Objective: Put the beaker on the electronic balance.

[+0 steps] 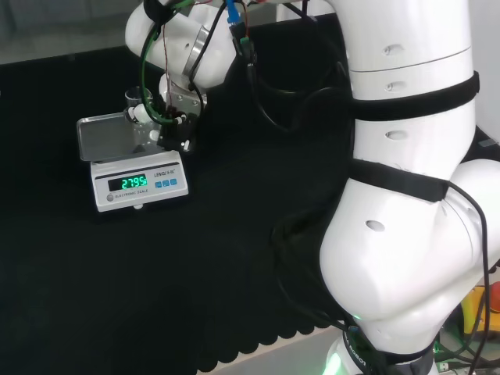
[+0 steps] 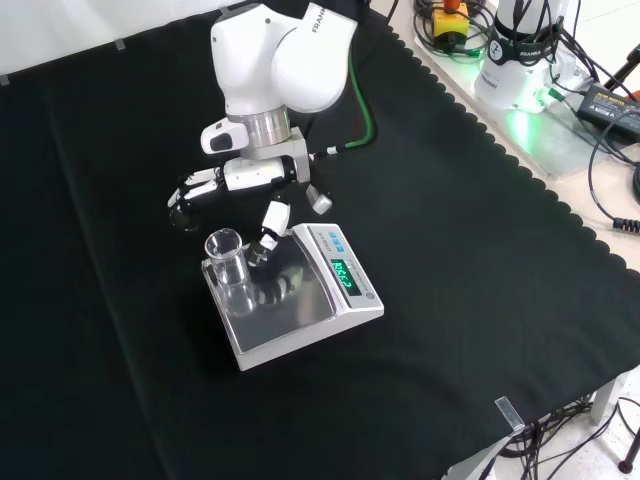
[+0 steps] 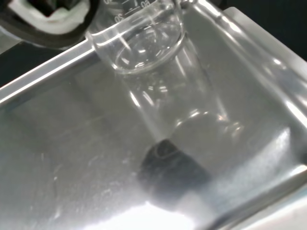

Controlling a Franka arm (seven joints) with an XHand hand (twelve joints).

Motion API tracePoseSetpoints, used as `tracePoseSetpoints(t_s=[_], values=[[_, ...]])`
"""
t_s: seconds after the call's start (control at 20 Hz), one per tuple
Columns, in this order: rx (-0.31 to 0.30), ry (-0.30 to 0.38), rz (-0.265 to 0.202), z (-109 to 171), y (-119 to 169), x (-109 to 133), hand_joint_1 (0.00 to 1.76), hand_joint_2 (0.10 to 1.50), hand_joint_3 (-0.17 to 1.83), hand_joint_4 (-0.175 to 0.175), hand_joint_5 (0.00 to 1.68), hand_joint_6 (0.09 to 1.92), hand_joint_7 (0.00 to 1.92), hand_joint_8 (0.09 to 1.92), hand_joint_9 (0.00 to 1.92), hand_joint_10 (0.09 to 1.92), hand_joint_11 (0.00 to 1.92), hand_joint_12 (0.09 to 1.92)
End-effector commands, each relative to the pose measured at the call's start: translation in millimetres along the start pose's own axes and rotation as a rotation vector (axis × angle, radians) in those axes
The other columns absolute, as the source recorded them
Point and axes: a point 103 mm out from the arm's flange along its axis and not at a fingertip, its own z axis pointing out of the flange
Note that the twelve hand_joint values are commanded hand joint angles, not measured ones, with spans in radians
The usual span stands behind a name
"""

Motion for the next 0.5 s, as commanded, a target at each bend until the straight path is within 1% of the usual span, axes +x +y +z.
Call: tracePoseSetpoints(t_s=[0.05,0.1,0.2,0.3,0.35,0.45,0.5], values=[[0.139,0.317,-0.131,-38,1,-21,0.68,0.61,0.27,-0.136,0.17,0.09,0.00,0.40,0.00,0.59,0.00,1.44],[0.160,0.369,-0.160,-55,-3,-30,0.68,0.62,0.27,-0.136,0.18,0.09,0.00,0.43,0.00,0.60,0.00,1.44],[0.192,0.414,-0.211,-88,-13,-46,0.67,0.62,0.25,-0.137,0.19,0.09,0.00,0.53,0.00,0.66,0.00,1.45],[0.229,0.438,-0.257,-120,-25,-56,0.67,0.63,0.24,-0.140,0.20,0.09,0.00,0.63,0.00,0.72,0.00,1.46],[0.237,0.419,-0.249,-131,-30,-51,0.67,0.63,0.23,-0.141,0.21,0.09,0.00,0.68,0.00,0.74,0.00,1.46],[0.257,0.426,-0.287,-159,-40,-50,0.66,0.64,0.23,-0.142,0.23,0.09,0.00,0.73,0.00,0.77,0.00,1.48],[0.257,0.427,-0.301,-171,-45,-45,0.66,0.64,0.22,-0.142,0.23,0.09,0.00,0.74,0.00,0.79,0.00,1.48]])
